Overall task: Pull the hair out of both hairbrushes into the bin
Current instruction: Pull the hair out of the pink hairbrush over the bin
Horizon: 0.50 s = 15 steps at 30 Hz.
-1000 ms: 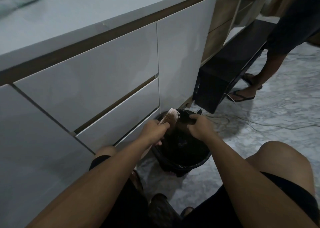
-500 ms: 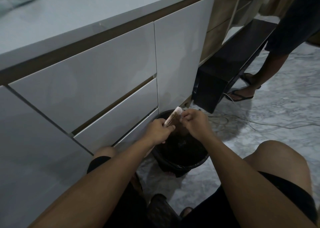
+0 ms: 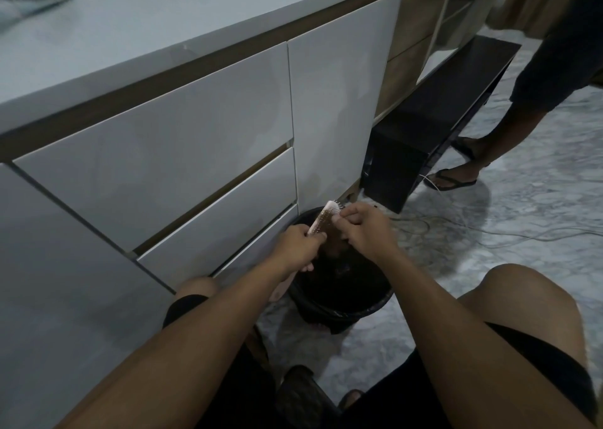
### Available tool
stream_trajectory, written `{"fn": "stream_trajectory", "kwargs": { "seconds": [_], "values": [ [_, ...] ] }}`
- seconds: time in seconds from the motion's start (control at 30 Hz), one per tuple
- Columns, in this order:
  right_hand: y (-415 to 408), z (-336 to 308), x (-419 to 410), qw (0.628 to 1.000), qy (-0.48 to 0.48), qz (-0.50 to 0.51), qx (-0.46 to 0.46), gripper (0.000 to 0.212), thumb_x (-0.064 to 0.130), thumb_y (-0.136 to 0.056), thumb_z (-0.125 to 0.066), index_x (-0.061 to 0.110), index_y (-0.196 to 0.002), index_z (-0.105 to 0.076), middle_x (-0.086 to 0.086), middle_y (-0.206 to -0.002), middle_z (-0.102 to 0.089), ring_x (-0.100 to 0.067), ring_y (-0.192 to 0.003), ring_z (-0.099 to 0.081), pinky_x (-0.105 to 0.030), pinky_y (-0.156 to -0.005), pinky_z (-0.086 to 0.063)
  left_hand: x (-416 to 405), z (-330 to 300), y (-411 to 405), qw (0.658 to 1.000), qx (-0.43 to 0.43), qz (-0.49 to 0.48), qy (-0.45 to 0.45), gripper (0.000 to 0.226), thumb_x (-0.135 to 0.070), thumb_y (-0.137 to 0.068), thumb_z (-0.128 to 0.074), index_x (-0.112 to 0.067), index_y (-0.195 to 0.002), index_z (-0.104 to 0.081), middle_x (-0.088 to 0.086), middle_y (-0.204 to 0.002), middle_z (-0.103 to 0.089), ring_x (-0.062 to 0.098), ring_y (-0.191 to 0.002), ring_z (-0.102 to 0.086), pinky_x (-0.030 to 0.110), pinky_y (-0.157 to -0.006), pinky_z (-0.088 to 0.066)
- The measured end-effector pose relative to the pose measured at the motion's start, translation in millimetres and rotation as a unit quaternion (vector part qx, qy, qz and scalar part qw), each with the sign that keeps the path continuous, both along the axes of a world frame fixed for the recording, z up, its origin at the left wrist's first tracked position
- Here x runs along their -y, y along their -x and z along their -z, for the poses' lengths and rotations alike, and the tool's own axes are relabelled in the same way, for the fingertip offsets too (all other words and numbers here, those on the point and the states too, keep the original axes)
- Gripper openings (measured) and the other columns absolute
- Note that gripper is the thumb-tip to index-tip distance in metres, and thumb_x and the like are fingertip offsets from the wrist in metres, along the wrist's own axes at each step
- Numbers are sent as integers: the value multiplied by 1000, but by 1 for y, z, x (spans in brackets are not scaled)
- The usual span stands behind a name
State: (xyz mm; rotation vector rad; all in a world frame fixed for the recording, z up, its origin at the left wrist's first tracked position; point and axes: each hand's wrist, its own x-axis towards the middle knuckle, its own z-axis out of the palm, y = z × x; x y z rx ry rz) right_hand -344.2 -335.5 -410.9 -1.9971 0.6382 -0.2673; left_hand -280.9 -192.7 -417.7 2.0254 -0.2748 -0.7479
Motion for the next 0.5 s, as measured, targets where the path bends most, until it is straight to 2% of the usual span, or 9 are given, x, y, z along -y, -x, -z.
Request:
{"fn": "stream_trajectory", "kwargs": {
  "seconds": [0.07,0.17,0.27,0.4,0.47,0.5],
  "values": [
    [0,3,0,1000,10,-13,-11,16,17,-80,-78,22,-84,-63,6,-66,-69,-13,-68,-69,-36,-73,-58,1,-1,0,1000,-13,-4,5,21,-28,-89,-54,-8,-87,-59,10,-59,-59,22,-39,-53,25,-38,-38],
    [0,4,5,999,9,29,-16,26,2,-80,-71,25,-74,-60,6,-63,-64,-20,-68,-68,-47,-79,-59,1,0,-1,999,-33,-30,12,19,-24,-91,-52,-8,-81,-57,10,-60,-59,20,-35,-50,23,-35,-35],
    [-1,4,10,998,19,65,-18,30,-3,-83,-61,25,-72,-63,6,-69,-65,-19,-74,-68,-43,-81,-59,0,0,-3,996,-59,-66,22,20,-23,-92,-51,-7,-81,-57,12,-61,-58,20,-34,-48,23,-35,-34],
    [-3,6,6,1000,1,3,-16,25,11,-84,-68,31,-70,-65,3,-74,-69,-24,-80,-71,-43,-81,-59,1,-5,-3,989,-98,-100,44,29,-27,-92,-47,-7,-74,-57,14,-58,-56,25,-36,-47,24,-38,-33],
    [0,1,-1,998,-5,-62,-24,9,27,-82,-76,29,-79,-69,5,-81,-72,-17,-83,-71,-37,-77,-58,2,-8,-3,986,-117,-102,60,32,-28,-91,-44,-8,-69,-56,15,-58,-55,26,-38,-47,24,-40,-33],
    [2,-1,-4,996,-1,-84,-22,15,32,-77,-80,25,-84,-70,5,-84,-73,-13,-83,-70,-31,-75,-57,3,-9,-2,985,-122,-102,65,33,-27,-91,-43,-9,-68,-57,15,-58,-54,26,-39,-47,23,-40,-33]
  ]
}}
